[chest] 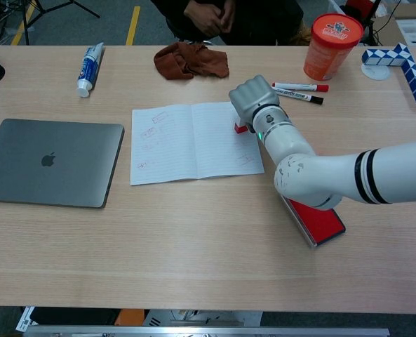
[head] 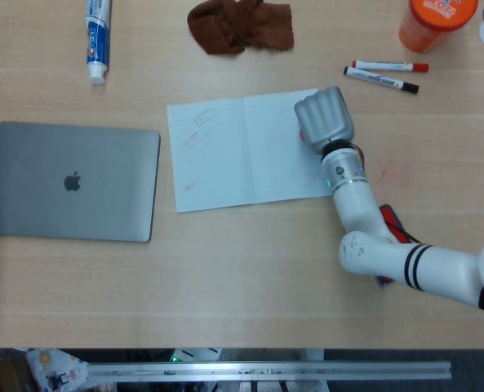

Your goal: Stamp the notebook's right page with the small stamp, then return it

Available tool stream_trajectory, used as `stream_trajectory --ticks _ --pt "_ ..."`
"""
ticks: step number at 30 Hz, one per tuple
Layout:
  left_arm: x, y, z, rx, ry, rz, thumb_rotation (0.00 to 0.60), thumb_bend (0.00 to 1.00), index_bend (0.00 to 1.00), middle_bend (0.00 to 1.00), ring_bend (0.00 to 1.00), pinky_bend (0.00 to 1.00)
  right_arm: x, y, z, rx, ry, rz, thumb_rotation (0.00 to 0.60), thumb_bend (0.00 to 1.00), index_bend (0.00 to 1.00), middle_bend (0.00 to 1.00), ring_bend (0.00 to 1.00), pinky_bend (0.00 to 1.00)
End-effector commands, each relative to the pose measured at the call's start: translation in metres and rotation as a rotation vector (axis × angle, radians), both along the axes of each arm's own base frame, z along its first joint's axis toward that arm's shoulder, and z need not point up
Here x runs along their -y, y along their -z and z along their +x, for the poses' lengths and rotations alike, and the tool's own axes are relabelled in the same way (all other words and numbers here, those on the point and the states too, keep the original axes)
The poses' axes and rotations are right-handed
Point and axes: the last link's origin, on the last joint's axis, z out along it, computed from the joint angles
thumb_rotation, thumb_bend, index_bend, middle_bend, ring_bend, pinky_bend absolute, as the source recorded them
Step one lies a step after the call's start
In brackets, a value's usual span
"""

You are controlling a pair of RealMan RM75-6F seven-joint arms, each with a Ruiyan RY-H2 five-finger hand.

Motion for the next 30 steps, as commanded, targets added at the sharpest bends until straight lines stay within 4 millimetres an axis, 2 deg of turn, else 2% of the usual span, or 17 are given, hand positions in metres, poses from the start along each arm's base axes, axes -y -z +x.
stream_trajectory --ticks 1,6,9,15,19,23,30 --pt "0.0 -0.001 0.0 0.002 0.001 0.002 0.6 0.28 0.0 0.0 0.1 0.13 0.001 -0.004 0.003 0.033 0.005 -0.005 0.6 0.69 0.92 0.73 0.62 0.55" --pt "0.001 -0.003 0.003 0.007 0.013 0.011 0.6 0.28 0.0 0.0 0.1 0.13 0.001 -0.031 0.013 0.102 -0.018 -0.032 0.6 0.69 0.92 0.73 0.62 0.55" --pt "0.003 -0.004 0.006 0.011 0.023 0.012 0.6 0.28 0.0 0.0 0.1 0.13 -0.002 -0.059 0.02 0.151 -0.033 -0.056 0.6 0.69 0.92 0.73 0.62 0.55" --pt "0.004 -0.003 0.013 0.012 0.05 0.008 0.6 0.28 0.0 0.0 0.1 0.13 -0.016 -0.105 0.015 0.177 -0.054 -0.073 0.6 0.69 0.92 0.73 0.62 0.55" --pt "0.004 0.0 0.016 0.008 0.059 -0.004 0.6 0.28 0.0 0.0 0.1 0.13 -0.027 -0.124 0.001 0.164 -0.062 -0.065 0.6 0.69 0.92 0.73 0.62 0.55" --pt "0.003 0.002 0.019 0.006 0.067 -0.009 0.6 0.28 0.0 0.0 0.1 0.13 -0.038 -0.135 -0.023 0.132 -0.055 -0.047 0.6 0.69 0.92 0.73 0.62 0.55" --pt "0.002 0.005 0.02 0.003 0.069 -0.02 0.6 0.28 0.0 0.0 0.1 0.13 -0.046 -0.137 -0.067 0.123 -0.006 -0.029 0.6 0.66 0.92 0.71 0.61 0.55"
